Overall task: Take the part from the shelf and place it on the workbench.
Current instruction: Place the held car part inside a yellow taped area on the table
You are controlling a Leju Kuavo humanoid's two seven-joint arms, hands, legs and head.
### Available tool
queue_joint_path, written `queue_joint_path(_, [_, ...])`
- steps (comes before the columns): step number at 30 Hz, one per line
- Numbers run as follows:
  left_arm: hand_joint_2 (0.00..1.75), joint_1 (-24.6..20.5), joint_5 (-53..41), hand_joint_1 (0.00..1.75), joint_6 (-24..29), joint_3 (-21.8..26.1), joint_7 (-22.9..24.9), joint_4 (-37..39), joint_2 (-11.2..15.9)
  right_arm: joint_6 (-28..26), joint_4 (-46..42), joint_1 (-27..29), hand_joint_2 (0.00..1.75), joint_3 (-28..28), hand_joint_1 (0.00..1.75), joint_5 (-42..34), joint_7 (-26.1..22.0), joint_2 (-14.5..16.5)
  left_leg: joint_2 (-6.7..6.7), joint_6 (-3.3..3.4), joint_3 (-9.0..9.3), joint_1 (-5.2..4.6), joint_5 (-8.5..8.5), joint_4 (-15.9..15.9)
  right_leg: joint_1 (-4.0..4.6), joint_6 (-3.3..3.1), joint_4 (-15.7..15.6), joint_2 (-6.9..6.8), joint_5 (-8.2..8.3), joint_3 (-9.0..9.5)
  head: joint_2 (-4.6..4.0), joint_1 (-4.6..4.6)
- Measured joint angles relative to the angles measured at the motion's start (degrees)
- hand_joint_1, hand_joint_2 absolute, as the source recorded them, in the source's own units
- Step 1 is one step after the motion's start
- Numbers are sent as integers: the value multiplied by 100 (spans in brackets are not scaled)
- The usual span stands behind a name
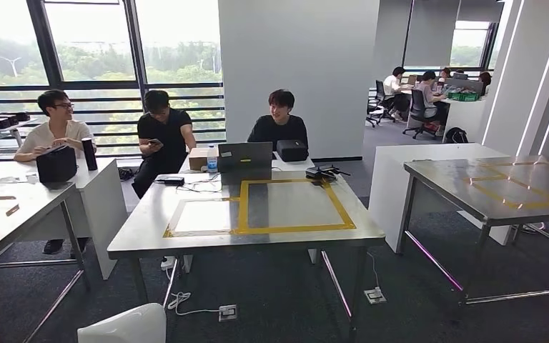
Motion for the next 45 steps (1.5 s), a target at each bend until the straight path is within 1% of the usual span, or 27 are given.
queue_joint_path(5, [175,520,224,175,74,248,-344,-61,69,53,0,0,0,170,0,122,-184,-61,-1,-1,2,2,0,-2,0,-3,0,-6,-4,0,0,0])
queue_joint_path(7, [175,611,285,175,81,300,-446,-26,92,72,0,1,0,196,0,110,-195,-81,-3,-1,2,2,0,-2,1,-3,0,-11,-4,-3,0,1])
queue_joint_path(9, [175,598,305,175,81,317,-488,54,102,75,0,5,0,209,0,41,-171,-95,-4,0,3,3,0,-2,1,-3,0,-14,-4,-6,0,1])
queue_joint_path(11, [175,498,302,175,62,317,-476,173,103,69,0,17,0,209,0,-36,-143,-98,-4,0,3,2,1,-2,1,-3,0,-14,-4,-6,1,1])
queue_joint_path(16, [175,118,184,175,9,247,-257,486,61,56,2,86,0,185,0,-242,-41,-68,-4,-3,4,2,5,-1,1,0,0,-11,0,2,1,1])
queue_joint_path(22, [175,-324,-116,175,-183,-66,-185,833,-71,-65,9,108,0,24,0,-482,441,74,-5,-3,4,1,5,-1,0,1,0,-10,2,1,1,1])
queue_joint_path(26, [175,-628,-132,175,-302,-215,-195,1065,-144,-143,9,122,0,-98,0,-557,456,140,-2,-4,4,1,5,-1,0,2,1,-7,2,1,1,1])
queue_joint_path(32, [175,-697,-115,175,-270,-377,-237,1121,-148,-114,9,157,0,-195,0,-599,252,125,-2,-4,4,2,4,-1,1,2,1,-4,1,-1,1,1])
queue_joint_path(40, [175,-845,-30,175,-276,-609,-298,1270,-168,-143,9,191,0,-216,0,-597,446,107,-2,-4,4,1,5,-1,0,2,0,-3,1,-1,0,1])
queue_joint_path(45, [175,-985,-22,175,-140,-634,-291,1333,-151,-123,9,186,0,-239,0,-544,369,107,-2,-4,4,2,5,-1,1,2,2,-3,2,1,1,1])
